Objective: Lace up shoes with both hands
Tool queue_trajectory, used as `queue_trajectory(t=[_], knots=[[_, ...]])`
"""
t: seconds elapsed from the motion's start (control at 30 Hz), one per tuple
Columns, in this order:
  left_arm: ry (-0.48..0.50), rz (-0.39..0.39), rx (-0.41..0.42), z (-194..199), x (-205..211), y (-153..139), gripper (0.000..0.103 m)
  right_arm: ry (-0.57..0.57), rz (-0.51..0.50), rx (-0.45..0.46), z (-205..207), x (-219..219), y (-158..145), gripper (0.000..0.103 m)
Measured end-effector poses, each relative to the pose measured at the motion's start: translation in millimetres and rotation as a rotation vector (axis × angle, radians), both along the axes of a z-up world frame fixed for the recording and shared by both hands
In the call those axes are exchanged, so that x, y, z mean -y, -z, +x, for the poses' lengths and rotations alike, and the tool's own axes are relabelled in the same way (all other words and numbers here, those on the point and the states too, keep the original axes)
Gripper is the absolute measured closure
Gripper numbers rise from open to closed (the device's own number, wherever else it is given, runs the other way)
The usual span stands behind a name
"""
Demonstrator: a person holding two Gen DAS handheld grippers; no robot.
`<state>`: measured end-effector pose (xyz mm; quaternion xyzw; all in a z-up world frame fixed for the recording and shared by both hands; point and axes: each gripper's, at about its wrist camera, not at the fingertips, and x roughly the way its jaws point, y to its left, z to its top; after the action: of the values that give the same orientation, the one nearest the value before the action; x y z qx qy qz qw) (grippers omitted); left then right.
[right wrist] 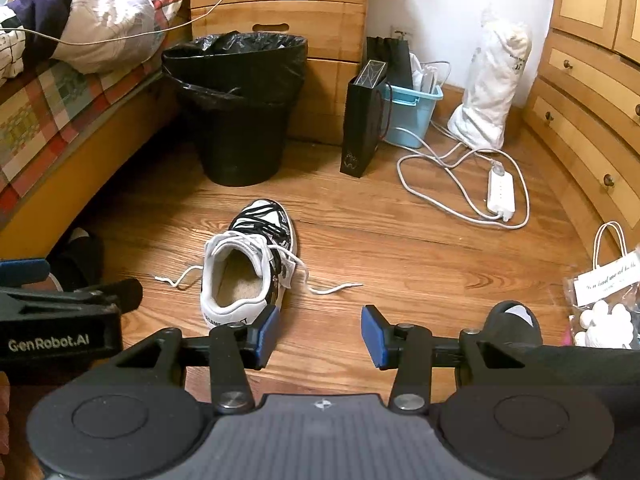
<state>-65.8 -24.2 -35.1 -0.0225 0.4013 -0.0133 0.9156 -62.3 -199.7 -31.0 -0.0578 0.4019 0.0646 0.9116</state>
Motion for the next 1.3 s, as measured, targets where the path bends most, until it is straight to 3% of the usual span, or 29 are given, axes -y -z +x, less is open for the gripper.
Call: queue_trajectory(t=[0.2, 1.3], knots=[[-0.017, -0.039, -0.018, 0.3, -5.8, 3.7, 0.0, 0.014, -0.002, -0.003, -0.4, -4.0, 2.0, 0.054], [-0.016, -0.021, -0.057, 0.6, -1.2, 10.6, 0.0, 0.009, -0.003, -0.023, 1.8, -2.9, 7.8, 0.053]])
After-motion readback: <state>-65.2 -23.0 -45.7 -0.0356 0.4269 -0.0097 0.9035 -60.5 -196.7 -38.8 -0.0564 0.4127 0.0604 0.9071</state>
